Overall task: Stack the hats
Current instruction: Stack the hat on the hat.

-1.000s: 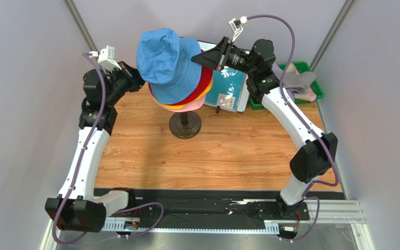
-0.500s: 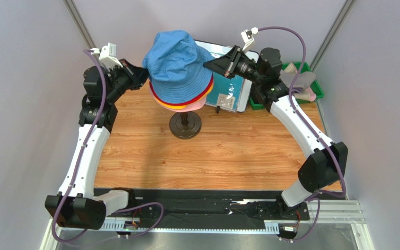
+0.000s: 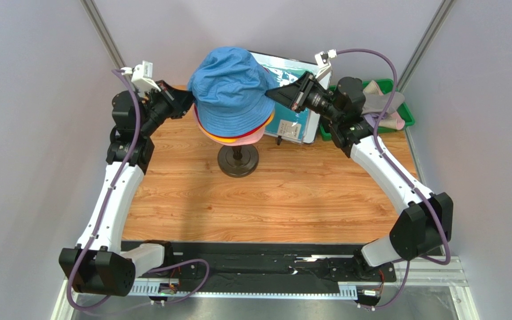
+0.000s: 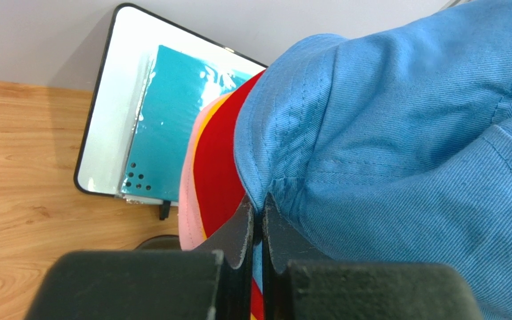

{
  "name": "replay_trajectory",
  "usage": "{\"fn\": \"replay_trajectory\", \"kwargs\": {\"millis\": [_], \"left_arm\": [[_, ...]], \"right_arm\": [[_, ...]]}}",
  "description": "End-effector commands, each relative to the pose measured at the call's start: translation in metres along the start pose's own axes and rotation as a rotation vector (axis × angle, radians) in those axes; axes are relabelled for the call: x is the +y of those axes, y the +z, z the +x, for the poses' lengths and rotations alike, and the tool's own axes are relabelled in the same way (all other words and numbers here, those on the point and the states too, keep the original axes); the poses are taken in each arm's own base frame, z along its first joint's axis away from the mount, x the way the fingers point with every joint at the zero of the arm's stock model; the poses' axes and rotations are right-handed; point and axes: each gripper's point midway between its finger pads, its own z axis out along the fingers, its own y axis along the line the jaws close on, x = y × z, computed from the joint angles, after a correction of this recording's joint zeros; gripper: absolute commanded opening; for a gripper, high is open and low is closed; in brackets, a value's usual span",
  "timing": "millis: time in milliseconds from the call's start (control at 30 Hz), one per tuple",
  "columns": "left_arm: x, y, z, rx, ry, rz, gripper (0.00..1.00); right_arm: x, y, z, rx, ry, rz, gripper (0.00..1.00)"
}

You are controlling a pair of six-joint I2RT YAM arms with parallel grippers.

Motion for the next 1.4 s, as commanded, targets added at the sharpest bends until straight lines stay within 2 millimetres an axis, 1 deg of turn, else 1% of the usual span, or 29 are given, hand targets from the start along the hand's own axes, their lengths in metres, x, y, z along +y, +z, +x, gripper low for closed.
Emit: {"fn": "replay_trajectory", "kwargs": {"millis": [0, 67, 100, 167, 200, 267, 300, 433, 467, 500, 567, 633, 667, 733, 767, 800, 833, 867, 933, 967, 1000, 1067, 1100, 1133, 1200, 1233, 1300, 1333, 1367], "left_arm": [[0.049, -0.001, 0.054, 0.155, -0.048, -0.155, 0.0], [0.052, 0.003, 0.054, 0.168, -0.038, -0.161, 0.0], [0.046, 0.006, 0.044, 0.154, -0.029, -0.145, 0.0], [0.048, 0.016, 0.043, 0.173, -0.029, -0.14, 0.0], [0.042, 0.02, 0.031, 0.158, -0.017, -0.129, 0.0], [0.045, 0.029, 0.032, 0.191, -0.009, -0.128, 0.0], [0.041, 0.032, 0.023, 0.179, 0.002, -0.115, 0.0], [0.043, 0.048, 0.018, 0.191, 0.022, -0.101, 0.0], [0.048, 0.054, 0.023, 0.21, 0.017, -0.101, 0.0], [0.044, 0.058, 0.016, 0.204, 0.025, -0.083, 0.0], [0.041, 0.066, 0.016, 0.224, 0.019, -0.051, 0.01], [0.038, 0.068, 0.015, 0.229, 0.018, -0.036, 0.07], [0.038, 0.068, 0.013, 0.227, 0.019, -0.042, 0.22], [0.04, 0.067, 0.008, 0.21, 0.029, -0.063, 0.41], [0.039, 0.063, 0.005, 0.205, 0.034, -0.077, 0.61], [0.04, 0.06, 0.003, 0.201, 0.041, -0.097, 0.73], [0.046, 0.057, -0.001, 0.186, 0.056, -0.139, 0.82], [0.047, 0.05, -0.005, 0.184, 0.064, -0.166, 0.92], [0.062, 0.039, -0.016, 0.152, 0.063, -0.249, 0.98], [0.064, 0.03, -0.022, 0.136, 0.058, -0.268, 0.99], [0.074, 0.02, -0.033, 0.106, 0.048, -0.304, 0.99], [0.076, 0.003, -0.048, 0.056, 0.045, -0.344, 0.99], [0.078, -0.005, -0.056, 0.032, 0.055, -0.373, 0.99], [0.081, -0.012, -0.064, 0.008, 0.089, -0.414, 0.99], [0.066, -0.026, -0.077, -0.025, 0.119, -0.41, 0.99], [0.061, -0.03, -0.082, -0.037, 0.132, -0.407, 0.99], [0.045, -0.042, -0.094, -0.077, 0.154, -0.393, 0.99], [0.037, -0.046, -0.1, -0.096, 0.164, -0.384, 1.0], [0.023, -0.052, -0.109, -0.132, 0.187, -0.358, 0.99]], "right_arm": [[-0.06, -0.016, 0.051, 0.127, 0.096, 0.191, 0.0], [-0.055, -0.018, 0.059, 0.137, 0.092, 0.188, 0.0], [-0.054, -0.018, 0.062, 0.141, 0.09, 0.19, 0.0], [-0.046, -0.015, 0.071, 0.158, 0.081, 0.182, 0.0], [-0.047, -0.013, 0.074, 0.157, 0.072, 0.191, 0.0], [-0.042, -0.01, 0.089, 0.185, 0.07, 0.189, 0.0], [-0.042, -0.01, 0.092, 0.184, 0.071, 0.195, 0.0], [-0.036, -0.005, 0.119, 0.212, 0.074, 0.194, 0.0], [-0.035, -0.004, 0.123, 0.217, 0.073, 0.193, 0.0], [-0.035, -0.003, 0.127, 0.219, 0.071, 0.196, 0.0], [-0.028, 0.001, 0.136, 0.235, 0.069, 0.18, 0.0], [-0.022, 0.003, 0.138, 0.238, 0.065, 0.169, 0.0], [-0.022, 0.003, 0.137, 0.237, 0.062, 0.17, 0.0], [-0.021, 0.002, 0.133, 0.228, 0.053, 0.182, 0.0], [-0.021, 0.002, 0.131, 0.225, 0.039, 0.184, 0.02], [-0.02, 0.001, 0.131, 0.227, 0.034, 0.187, 0.09], [-0.018, 0.001, 0.128, 0.219, 0.025, 0.182, 0.29], [-0.019, -0.005, 0.13, 0.23, 0.025, 0.199, 0.4], [-0.02, -0.011, 0.13, 0.227, 0.013, 0.22, 0.62], [-0.021, -0.015, 0.13, 0.223, 0.005, 0.232, 0.73], [-0.017, -0.024, 0.125, 0.204, -0.019, 0.245, 0.79], [-0.018, -0.036, 0.124, 0.192, -0.041, 0.269, 0.84], [-0.011, -0.047, 0.115, 0.161, -0.082, 0.278, 0.84], [-0.011, -0.054, 0.11, 0.147, -0.097, 0.296, 0.86], [-0.001, -0.069, 0.097, 0.114, -0.125, 0.288, 0.86], [-0.002, -0.076, 0.083, 0.085, -0.136, 0.298, 0.86], [0.006, -0.082, 0.063, 0.046, -0.162, 0.289, 0.86], [0.007, -0.086, 0.048, 0.015, -0.183, 0.295, 0.85], [0.01, -0.086, 0.039, 0.0, -0.192, 0.289, 0.85]]}}
